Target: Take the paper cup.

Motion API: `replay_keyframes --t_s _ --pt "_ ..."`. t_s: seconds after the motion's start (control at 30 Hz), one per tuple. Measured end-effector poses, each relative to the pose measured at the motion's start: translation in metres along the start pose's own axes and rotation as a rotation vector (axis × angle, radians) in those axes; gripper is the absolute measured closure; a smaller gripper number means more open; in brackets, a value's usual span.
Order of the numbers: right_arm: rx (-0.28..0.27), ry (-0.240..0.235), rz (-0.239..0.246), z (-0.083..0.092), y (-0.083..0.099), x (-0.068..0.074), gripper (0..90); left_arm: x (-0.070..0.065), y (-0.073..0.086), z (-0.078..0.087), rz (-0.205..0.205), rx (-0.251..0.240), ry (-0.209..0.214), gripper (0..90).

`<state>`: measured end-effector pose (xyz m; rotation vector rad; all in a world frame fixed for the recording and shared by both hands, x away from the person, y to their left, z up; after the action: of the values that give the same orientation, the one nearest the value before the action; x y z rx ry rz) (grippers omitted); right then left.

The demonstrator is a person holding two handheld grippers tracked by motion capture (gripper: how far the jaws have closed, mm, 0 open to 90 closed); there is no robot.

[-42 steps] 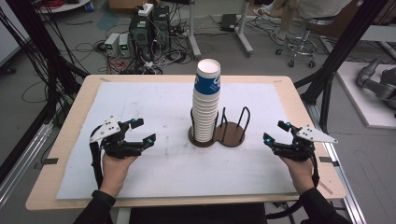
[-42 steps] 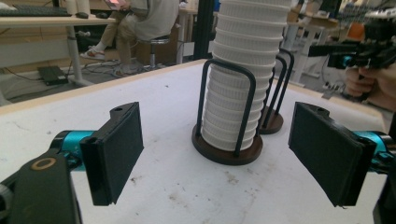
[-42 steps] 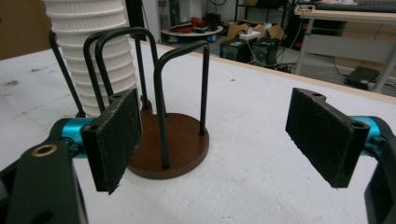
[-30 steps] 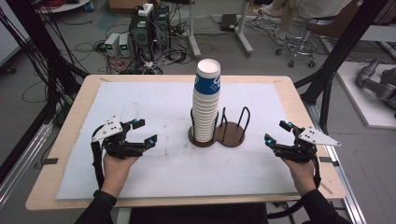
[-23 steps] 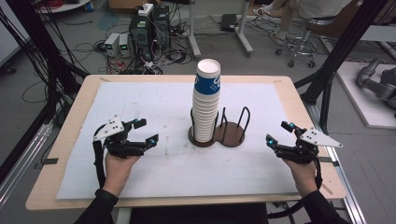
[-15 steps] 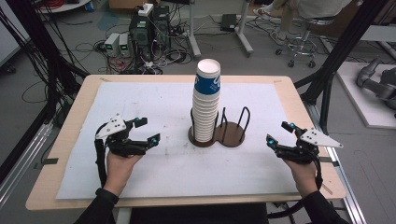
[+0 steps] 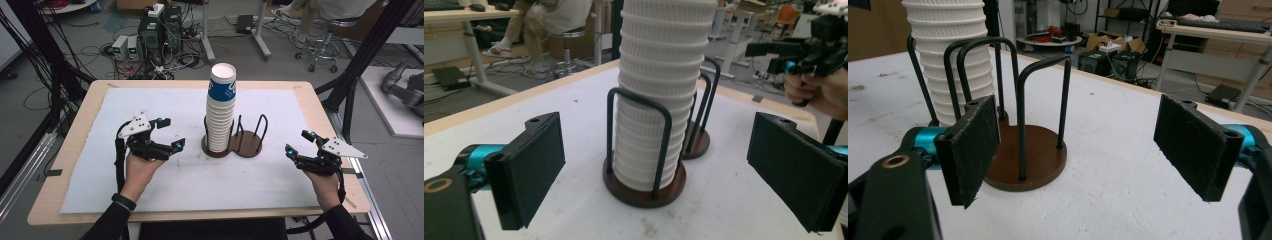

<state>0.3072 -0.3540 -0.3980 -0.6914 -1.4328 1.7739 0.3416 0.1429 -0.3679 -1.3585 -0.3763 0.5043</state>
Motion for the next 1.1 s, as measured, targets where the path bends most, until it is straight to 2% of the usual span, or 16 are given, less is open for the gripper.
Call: replay_keyframes --t_s 0.13,0.2,0.4,0.47,1.1 --pt "0.001 -0.003 0.004 -0.001 0.000 0.001 18.8 0.002 -0.008 -0.012 -0.006 -0.016 0.010 8.1" --pt "0.003 -0.005 0.004 -0.003 0.000 0.001 18.7 0.003 -0.014 -0.023 -0.014 -0.008 0.026 7.1" --pt "0.005 -0.007 0.001 -0.005 -0.001 0.001 18.7 0.002 -0.024 -0.040 -0.048 0.003 0.057 7.0" --pt "0.004 -0.008 0.005 -0.005 -0.001 0.001 18.7 0.001 -0.029 -0.049 -0.041 -0.001 0.073 7.0" --pt "0.001 -0.015 0.004 -0.005 -0.001 0.002 18.7 0.005 -0.050 -0.089 -0.050 -0.015 0.122 6.9"
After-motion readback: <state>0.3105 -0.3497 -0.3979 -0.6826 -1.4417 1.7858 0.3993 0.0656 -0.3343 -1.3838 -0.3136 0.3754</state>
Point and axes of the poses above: each handheld gripper's, and its own axes: z roughly backward along the jaws, y roughly out of its underside, x roughly to its left, the point moved 1 cm from there along -z, roughly forward along the jaws, and after that the axes turned 4 degrees about -z, right-handed, at the moved point
